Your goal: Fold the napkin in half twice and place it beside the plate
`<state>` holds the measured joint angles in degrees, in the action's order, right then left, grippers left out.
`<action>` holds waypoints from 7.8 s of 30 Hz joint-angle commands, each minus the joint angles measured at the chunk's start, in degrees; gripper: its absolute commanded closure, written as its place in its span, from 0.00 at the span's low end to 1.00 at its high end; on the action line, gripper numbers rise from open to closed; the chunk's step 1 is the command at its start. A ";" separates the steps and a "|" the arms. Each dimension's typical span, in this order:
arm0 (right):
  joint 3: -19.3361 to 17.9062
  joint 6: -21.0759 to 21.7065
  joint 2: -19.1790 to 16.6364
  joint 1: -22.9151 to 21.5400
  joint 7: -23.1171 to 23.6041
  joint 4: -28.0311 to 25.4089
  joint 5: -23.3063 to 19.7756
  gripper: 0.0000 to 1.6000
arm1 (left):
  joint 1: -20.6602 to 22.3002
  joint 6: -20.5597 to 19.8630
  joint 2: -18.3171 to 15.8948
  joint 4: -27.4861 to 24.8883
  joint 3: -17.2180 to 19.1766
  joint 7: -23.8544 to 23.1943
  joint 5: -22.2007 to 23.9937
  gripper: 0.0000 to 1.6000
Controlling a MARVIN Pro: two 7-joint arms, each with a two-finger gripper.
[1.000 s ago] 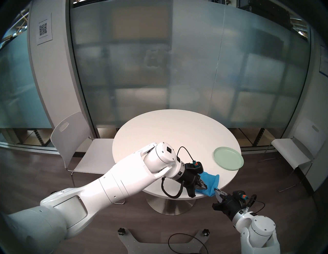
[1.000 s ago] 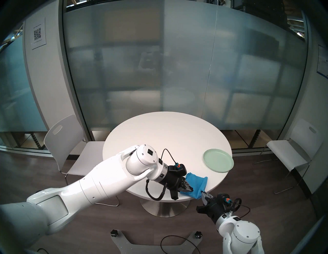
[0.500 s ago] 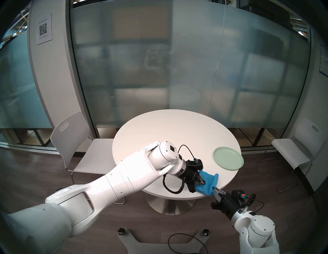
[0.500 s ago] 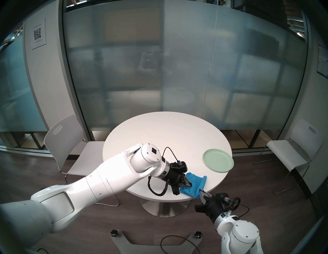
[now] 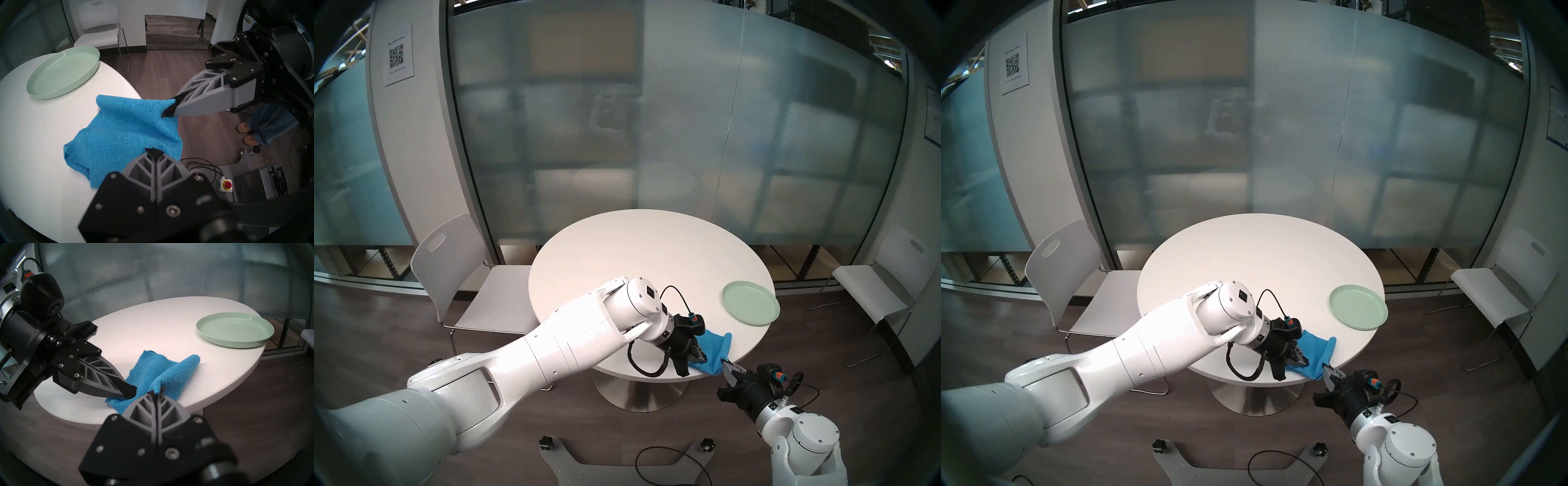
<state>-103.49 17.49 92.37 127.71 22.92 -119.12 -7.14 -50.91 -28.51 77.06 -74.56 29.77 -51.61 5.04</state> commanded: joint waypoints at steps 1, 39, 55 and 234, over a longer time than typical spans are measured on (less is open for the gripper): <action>-0.25 -0.31 -0.12 0.00 0.24 -1.45 -0.21 1.00 | 0.87 0.25 1.33 0.00 0.28 0.59 -0.23 1.00; -0.18 0.07 0.39 0.12 -0.03 -1.52 0.19 0.59 | -0.56 0.95 -1.48 -0.01 -0.76 0.86 -2.92 1.00; -6.32 0.05 -0.18 2.81 2.13 -4.33 -2.45 0.56 | -0.94 0.02 -4.94 -1.22 0.04 1.41 -2.69 1.00; -7.12 -6.23 2.70 -2.46 5.98 -7.03 -4.14 0.49 | -11.71 -2.94 -27.23 -22.91 21.39 18.58 13.69 0.30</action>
<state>-110.55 11.81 94.81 124.47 28.70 -123.91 -11.17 -63.38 -31.72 49.57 -96.63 50.68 -32.92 18.55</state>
